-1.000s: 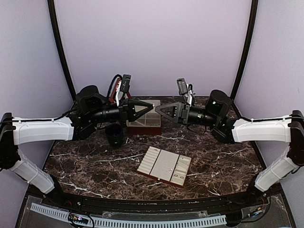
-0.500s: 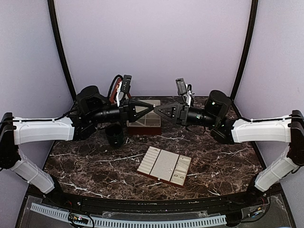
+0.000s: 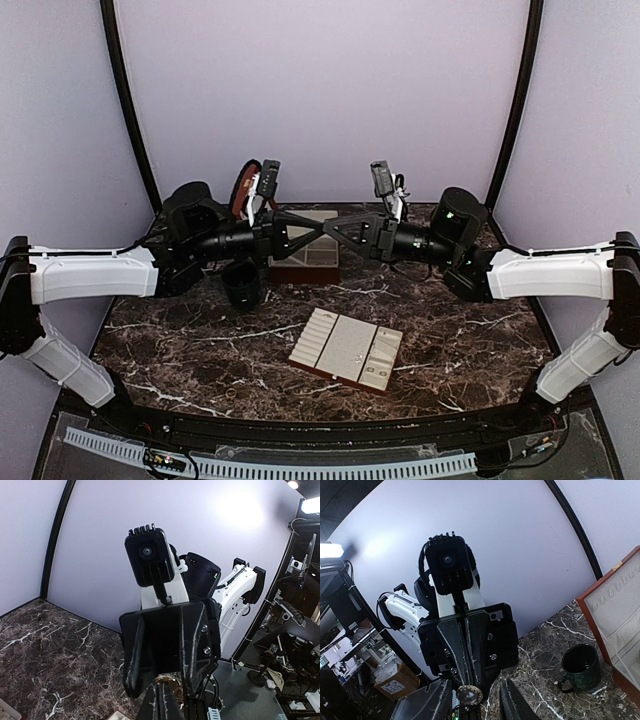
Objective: Organize the mixed jewelry
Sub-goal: Pass from the left arm to the right
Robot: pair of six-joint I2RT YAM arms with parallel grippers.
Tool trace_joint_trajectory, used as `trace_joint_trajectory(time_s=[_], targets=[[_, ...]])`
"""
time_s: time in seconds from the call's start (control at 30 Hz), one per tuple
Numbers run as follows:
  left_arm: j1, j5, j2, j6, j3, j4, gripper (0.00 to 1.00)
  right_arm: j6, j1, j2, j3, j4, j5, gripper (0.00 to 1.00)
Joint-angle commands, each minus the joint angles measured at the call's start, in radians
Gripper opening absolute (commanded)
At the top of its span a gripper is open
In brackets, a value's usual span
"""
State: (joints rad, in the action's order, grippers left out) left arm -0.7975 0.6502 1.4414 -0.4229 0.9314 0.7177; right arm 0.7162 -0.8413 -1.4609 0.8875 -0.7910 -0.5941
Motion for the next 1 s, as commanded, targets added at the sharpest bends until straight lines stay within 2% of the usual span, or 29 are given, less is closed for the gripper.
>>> trace_joint_trajectory(time_s=[0.0, 0.3, 0.57, 0.83, 0.97], targets=[[-0.008, 0.014, -0.001, -0.001, 0.007, 0.027, 0.00, -0.001, -0.012, 0.011, 0.027, -0.053, 0.016, 0.29], [-0.007, -0.003, -0.007, 0.000, -0.002, 0.028, 0.00, 0.009, -0.012, 0.019, 0.010, -0.060, 0.034, 0.17], [-0.007, -0.012, -0.009, -0.002, -0.008, 0.023, 0.00, 0.017, -0.012, 0.031, -0.012, -0.063, 0.060, 0.01], [-0.008, -0.022, -0.001, -0.008, -0.006, 0.025, 0.00, 0.021, -0.012, 0.034, -0.019, -0.063, 0.068, 0.00], [-0.008, -0.034, -0.004, -0.006, -0.013, 0.012, 0.12, -0.026, -0.012, 0.048, -0.013, 0.030, 0.124, 0.00]])
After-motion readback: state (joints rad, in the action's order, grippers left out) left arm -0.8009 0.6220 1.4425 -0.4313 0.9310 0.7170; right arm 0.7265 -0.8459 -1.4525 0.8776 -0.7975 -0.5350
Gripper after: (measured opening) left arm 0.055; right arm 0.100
